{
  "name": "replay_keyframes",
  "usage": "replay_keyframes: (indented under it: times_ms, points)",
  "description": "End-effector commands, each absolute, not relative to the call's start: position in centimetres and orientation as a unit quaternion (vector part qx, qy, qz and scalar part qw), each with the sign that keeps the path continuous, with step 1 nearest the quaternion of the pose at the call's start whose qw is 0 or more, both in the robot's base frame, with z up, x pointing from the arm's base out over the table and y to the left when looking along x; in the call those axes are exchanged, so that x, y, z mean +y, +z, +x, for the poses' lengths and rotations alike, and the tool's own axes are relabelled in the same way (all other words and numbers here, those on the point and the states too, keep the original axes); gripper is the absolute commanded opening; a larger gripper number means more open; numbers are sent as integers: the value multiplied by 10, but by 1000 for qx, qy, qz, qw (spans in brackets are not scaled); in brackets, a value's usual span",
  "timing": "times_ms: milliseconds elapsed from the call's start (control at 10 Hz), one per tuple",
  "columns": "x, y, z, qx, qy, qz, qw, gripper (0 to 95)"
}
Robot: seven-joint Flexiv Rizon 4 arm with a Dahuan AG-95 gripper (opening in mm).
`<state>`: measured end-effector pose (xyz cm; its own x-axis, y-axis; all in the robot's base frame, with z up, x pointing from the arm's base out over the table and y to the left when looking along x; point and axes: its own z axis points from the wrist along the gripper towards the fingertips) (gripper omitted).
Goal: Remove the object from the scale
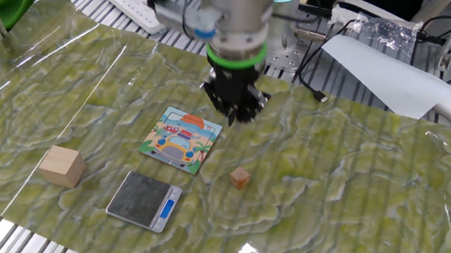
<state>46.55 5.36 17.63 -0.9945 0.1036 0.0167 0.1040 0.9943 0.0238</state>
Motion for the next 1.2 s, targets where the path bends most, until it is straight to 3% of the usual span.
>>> replay_keyframes:
  times_ms: [100,700,1200]
  points:
    - [39,177,469,-999,-13,-42,7,0]
    - [-25,167,471,-1000,-10,-7,1,0]
    - [-36,177,465,-1000,-18,13,2,0]
